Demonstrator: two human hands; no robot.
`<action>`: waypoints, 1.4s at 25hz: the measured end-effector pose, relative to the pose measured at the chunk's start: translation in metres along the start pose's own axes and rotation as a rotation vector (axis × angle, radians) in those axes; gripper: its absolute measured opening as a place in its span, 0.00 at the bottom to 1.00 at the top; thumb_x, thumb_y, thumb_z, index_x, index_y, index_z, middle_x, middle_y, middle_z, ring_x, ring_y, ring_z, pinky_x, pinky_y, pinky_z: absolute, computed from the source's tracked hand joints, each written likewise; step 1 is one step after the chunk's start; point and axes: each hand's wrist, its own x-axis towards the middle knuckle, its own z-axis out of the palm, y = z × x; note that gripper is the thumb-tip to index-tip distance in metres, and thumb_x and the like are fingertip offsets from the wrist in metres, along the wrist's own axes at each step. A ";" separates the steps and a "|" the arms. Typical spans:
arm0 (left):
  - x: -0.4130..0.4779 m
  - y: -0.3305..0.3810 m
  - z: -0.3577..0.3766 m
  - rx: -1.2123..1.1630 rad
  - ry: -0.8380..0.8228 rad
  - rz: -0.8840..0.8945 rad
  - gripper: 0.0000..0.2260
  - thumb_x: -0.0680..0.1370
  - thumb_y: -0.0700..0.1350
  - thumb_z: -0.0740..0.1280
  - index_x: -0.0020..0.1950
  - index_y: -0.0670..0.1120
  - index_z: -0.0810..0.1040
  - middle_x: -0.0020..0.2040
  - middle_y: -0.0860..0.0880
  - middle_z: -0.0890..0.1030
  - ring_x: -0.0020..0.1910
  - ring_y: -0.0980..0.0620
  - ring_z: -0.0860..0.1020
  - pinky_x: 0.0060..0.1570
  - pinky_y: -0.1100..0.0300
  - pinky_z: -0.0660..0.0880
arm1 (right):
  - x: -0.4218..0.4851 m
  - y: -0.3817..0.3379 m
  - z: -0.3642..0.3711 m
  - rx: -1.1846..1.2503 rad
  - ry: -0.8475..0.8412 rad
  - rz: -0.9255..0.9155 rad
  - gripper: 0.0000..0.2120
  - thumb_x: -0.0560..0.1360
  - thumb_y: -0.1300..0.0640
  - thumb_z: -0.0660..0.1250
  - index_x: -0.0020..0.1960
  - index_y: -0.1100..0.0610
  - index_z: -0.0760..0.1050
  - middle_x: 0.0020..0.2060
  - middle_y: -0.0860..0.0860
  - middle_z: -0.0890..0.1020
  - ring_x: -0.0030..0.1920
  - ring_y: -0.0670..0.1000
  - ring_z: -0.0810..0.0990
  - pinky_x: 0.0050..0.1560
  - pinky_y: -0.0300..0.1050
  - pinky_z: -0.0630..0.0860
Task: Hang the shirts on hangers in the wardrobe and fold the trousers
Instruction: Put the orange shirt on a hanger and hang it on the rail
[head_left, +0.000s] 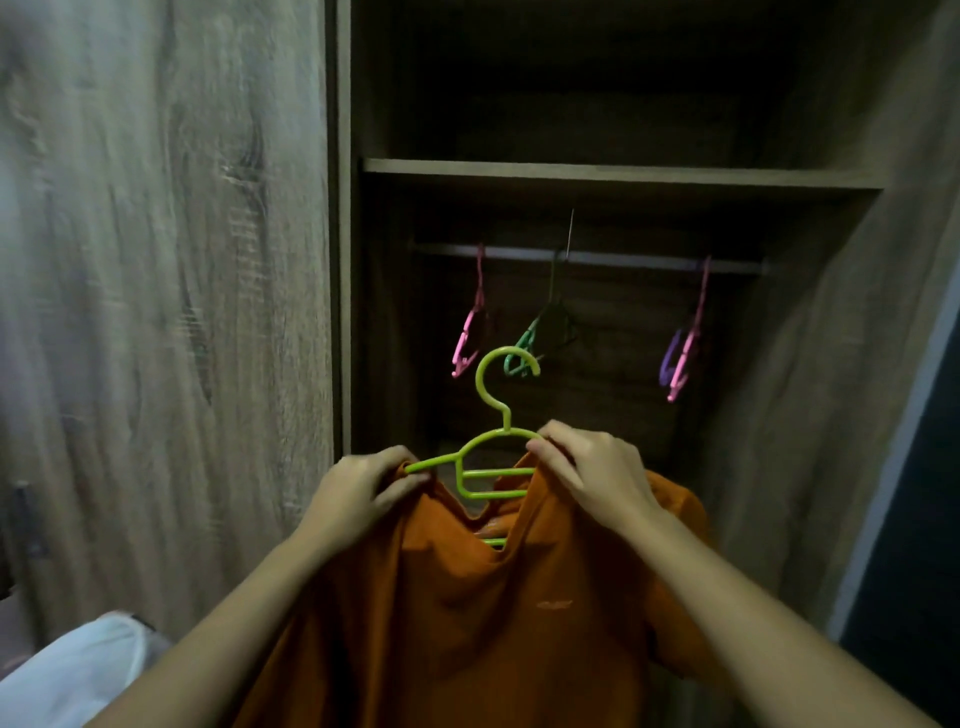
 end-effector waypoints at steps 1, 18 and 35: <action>0.001 0.000 -0.003 -0.008 -0.002 0.002 0.27 0.68 0.73 0.54 0.48 0.54 0.78 0.38 0.54 0.80 0.38 0.58 0.79 0.36 0.65 0.75 | -0.001 0.001 -0.001 0.021 -0.011 0.027 0.22 0.76 0.34 0.47 0.54 0.45 0.72 0.38 0.41 0.76 0.40 0.41 0.77 0.38 0.39 0.73; -0.019 -0.007 -0.045 -0.233 -0.086 -0.244 0.08 0.75 0.50 0.69 0.36 0.53 0.79 0.32 0.58 0.79 0.32 0.62 0.77 0.31 0.73 0.71 | -0.044 0.088 0.008 0.187 -0.220 0.703 0.21 0.81 0.44 0.49 0.57 0.52 0.78 0.57 0.54 0.80 0.58 0.56 0.76 0.61 0.52 0.70; -0.030 0.021 -0.116 -0.488 -0.387 -0.268 0.07 0.74 0.46 0.69 0.38 0.46 0.78 0.34 0.49 0.78 0.35 0.52 0.77 0.38 0.62 0.73 | 0.048 -0.019 0.048 0.315 -0.209 0.316 0.09 0.79 0.50 0.58 0.58 0.47 0.72 0.52 0.48 0.78 0.57 0.51 0.75 0.61 0.56 0.72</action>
